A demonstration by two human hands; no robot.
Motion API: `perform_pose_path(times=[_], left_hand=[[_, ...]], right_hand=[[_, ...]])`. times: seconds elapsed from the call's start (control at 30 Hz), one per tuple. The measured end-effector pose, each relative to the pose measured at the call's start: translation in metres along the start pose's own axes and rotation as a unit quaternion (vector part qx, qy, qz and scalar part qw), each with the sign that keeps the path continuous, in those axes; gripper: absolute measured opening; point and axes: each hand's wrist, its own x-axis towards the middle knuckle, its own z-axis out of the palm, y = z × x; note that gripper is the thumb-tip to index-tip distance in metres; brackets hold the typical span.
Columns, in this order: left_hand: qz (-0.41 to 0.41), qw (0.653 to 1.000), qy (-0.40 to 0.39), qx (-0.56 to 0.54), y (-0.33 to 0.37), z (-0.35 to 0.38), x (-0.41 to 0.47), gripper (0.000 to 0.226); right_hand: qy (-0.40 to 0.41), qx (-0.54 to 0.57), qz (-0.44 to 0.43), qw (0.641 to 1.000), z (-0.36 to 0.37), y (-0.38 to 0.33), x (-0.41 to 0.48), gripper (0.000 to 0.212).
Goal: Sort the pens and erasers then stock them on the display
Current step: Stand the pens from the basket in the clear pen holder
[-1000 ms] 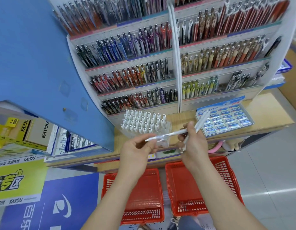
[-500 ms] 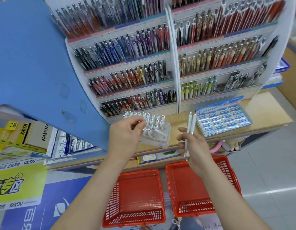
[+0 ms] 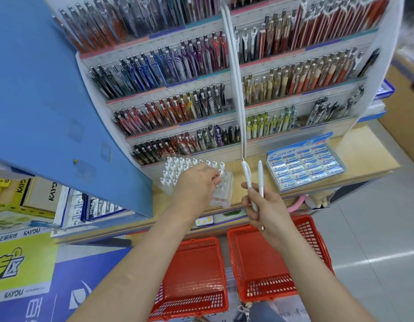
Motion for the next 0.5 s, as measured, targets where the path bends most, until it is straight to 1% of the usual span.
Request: perform_pose_path(times=[0.1,0.2,0.37,0.43,0.5], left_hand=[[0.027,0.999,0.006,0.043,0.000,0.002,0.005,0.017],[0.020,0.999,0.026,0.037,-0.002,0.005,0.004,0.020],[-0.039,0.998,-0.043,0.028,-0.002,0.004,0.004,0.020],[-0.081,0.995,-0.044,-0.022,0.001,-0.001,0.005,0.022],[-0.144,0.980,-0.013,-0.133,0.006,-0.009,0.002,0.020]], right_hand=[[-0.010,-0.001,-0.011,1.000,-0.001,0.001,0.000,0.018],[-0.015,0.004,-0.011,1.000,-0.002,0.000,-0.001,0.019],[-0.030,0.010,-0.013,0.999,-0.001,-0.002,-0.005,0.020],[-0.041,0.017,-0.014,0.999,-0.002,-0.003,-0.006,0.022],[-0.054,0.020,-0.010,0.998,-0.003,-0.005,-0.008,0.023]])
